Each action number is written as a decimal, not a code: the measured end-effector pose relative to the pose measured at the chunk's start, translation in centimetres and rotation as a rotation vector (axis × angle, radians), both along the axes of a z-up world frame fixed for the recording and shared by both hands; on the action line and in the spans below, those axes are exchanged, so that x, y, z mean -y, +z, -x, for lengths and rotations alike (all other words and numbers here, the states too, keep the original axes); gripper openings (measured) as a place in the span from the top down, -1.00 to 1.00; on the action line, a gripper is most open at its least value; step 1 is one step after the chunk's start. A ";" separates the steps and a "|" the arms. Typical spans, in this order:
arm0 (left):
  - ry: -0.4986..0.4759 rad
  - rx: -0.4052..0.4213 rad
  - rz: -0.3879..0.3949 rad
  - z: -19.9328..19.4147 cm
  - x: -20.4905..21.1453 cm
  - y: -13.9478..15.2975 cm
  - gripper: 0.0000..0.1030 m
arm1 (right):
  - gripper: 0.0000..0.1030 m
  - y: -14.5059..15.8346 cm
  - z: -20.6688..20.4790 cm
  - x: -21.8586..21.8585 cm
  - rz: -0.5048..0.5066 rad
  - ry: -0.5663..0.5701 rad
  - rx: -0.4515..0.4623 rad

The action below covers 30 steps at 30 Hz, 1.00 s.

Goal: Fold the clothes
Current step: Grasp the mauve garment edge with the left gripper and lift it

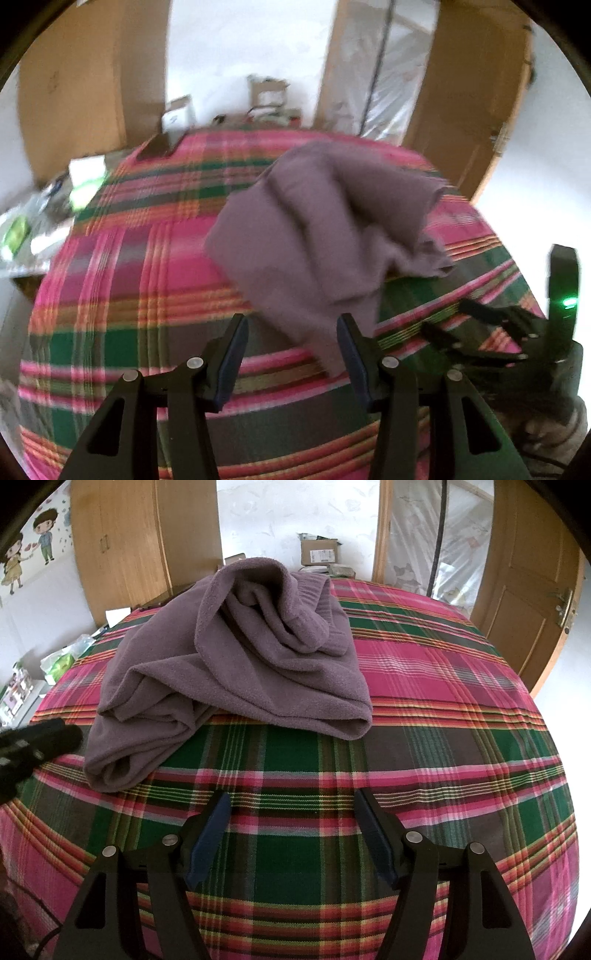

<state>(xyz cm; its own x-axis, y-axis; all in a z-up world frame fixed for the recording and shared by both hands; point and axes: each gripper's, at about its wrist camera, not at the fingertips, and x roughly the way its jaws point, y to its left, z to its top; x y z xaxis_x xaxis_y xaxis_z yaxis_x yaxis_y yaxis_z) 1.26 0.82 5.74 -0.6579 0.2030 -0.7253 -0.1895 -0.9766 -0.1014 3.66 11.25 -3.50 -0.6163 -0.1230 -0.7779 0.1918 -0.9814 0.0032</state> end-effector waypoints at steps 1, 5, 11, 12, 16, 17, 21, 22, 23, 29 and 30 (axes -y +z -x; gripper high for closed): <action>-0.026 -0.025 0.021 0.1 -0.7 0.7 0.02 | -0.38 0.0 0.0 0.0 0.000 0.000 0.000; -0.133 -0.055 0.070 1.6 -3.7 2.4 0.02 | -0.39 0.0 0.0 -0.1 0.003 0.001 0.000; -0.249 -0.093 0.181 4.5 -8.6 3.5 0.02 | -0.39 0.1 0.0 -0.3 0.019 0.001 0.000; -0.248 -0.096 0.200 5.1 -9.1 3.5 0.02 | -0.39 0.1 0.0 -0.4 0.023 0.001 0.000; -0.261 -0.082 0.257 7.2 -10.5 3.1 0.02 | -0.39 0.1 0.0 -0.5 0.030 0.001 0.000; -0.266 -0.074 0.269 7.5 -10.8 2.9 0.02 | -0.39 0.1 0.0 -0.4 0.028 0.001 0.000; -0.298 -0.067 0.300 8.7 -11.8 2.4 0.02 | -0.39 0.1 0.0 -0.4 0.024 0.001 0.001; -0.290 -0.054 0.299 9.3 -11.9 2.2 0.02 | -0.39 0.0 0.0 -0.4 0.025 0.000 0.001; -0.274 -0.035 0.289 9.9 -11.8 2.1 0.02 | -0.40 0.0 0.0 -0.3 0.023 0.000 0.002; -0.207 0.001 0.201 11.8 -10.2 2.4 0.22 | -0.44 0.0 0.0 0.0 0.013 0.002 0.004; -0.200 -0.004 0.186 12.1 -10.0 2.6 0.39 | -0.44 0.0 0.0 0.0 0.012 0.003 0.005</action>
<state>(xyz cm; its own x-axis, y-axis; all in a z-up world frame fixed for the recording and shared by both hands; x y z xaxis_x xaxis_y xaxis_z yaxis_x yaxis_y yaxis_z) -10.82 10.86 8.35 -0.6208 0.1925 -0.7599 -0.3802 -0.9217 0.0770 3.66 11.25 -3.53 -0.6123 -0.1338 -0.7792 0.1943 -0.9808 0.0158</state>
